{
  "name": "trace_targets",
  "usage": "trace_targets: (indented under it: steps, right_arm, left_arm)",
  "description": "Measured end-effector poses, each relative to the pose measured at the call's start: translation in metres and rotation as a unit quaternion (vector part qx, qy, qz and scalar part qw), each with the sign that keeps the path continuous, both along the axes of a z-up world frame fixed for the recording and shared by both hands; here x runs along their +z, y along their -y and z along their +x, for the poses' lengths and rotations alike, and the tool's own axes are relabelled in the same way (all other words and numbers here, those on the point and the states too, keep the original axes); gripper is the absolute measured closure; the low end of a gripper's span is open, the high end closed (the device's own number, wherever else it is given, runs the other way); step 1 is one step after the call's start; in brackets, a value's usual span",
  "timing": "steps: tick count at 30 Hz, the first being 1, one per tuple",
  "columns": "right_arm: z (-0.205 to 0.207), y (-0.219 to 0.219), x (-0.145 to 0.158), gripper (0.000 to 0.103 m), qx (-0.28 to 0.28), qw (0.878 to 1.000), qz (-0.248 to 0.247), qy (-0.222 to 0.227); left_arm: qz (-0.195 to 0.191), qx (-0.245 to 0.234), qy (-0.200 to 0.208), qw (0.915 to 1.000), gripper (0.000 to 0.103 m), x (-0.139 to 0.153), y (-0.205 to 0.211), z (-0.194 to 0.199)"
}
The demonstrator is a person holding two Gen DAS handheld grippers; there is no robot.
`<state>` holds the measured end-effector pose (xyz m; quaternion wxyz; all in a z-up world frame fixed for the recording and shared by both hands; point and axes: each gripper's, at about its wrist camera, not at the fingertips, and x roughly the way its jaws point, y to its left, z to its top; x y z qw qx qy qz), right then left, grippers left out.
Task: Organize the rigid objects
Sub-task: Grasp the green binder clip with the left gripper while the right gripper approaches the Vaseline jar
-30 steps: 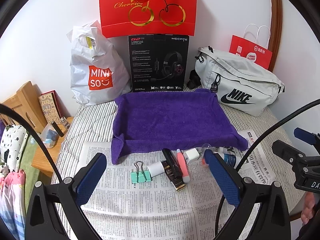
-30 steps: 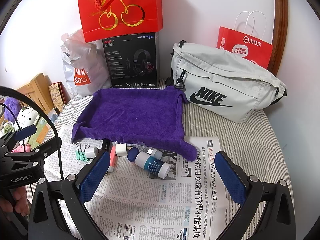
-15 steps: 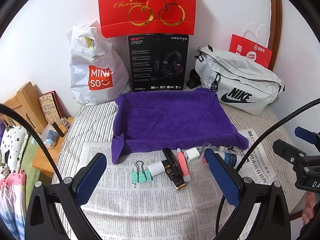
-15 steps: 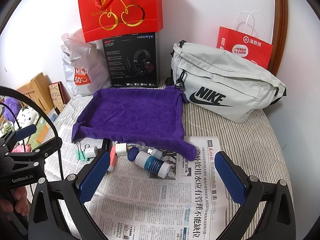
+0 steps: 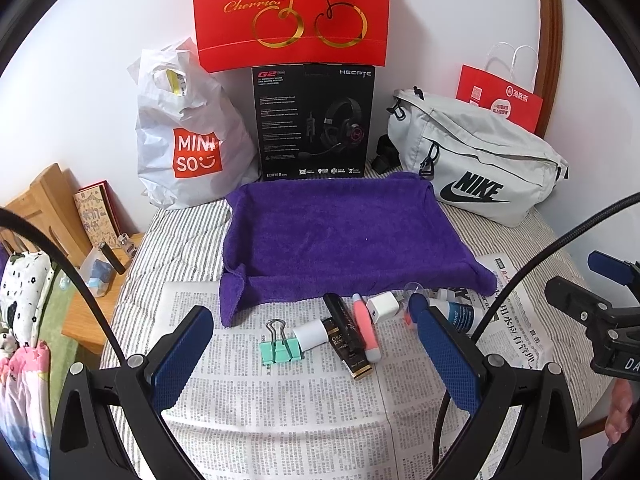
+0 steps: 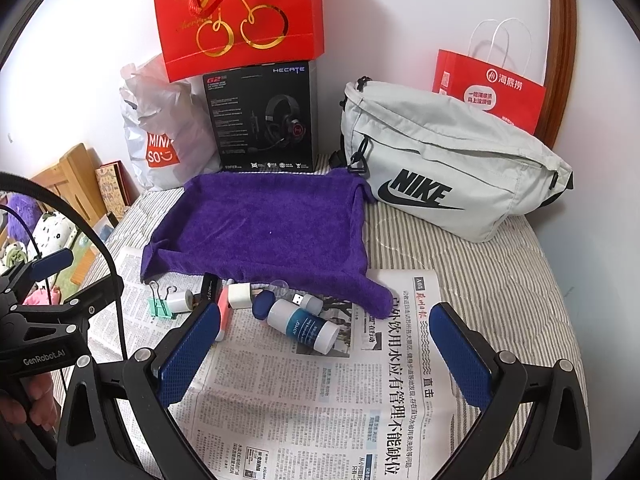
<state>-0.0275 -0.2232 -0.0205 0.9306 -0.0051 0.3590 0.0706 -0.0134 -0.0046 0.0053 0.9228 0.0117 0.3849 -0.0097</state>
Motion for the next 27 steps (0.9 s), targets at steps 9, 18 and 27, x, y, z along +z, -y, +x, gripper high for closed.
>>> trace_targets:
  steps: [9,18,27]
  right_arm:
    - [0.014,0.004,-0.012,0.0,-0.002,1.0,-0.001,-0.008]
    - [0.027,0.004,-0.032,0.0,0.007,1.0,-0.015,-0.022]
    - [0.042,-0.003,-0.058,0.0,0.012,0.998,-0.032,-0.056]
  left_arm:
    - [0.029,0.012,0.001,0.9995,0.0,-0.018,-0.015,0.01]
    - [0.02,0.023,-0.054,0.9981,0.001,-0.071,-0.05,0.028]
    - [0.008,0.017,-0.097,0.9951,0.003,-0.117,-0.065,0.036]
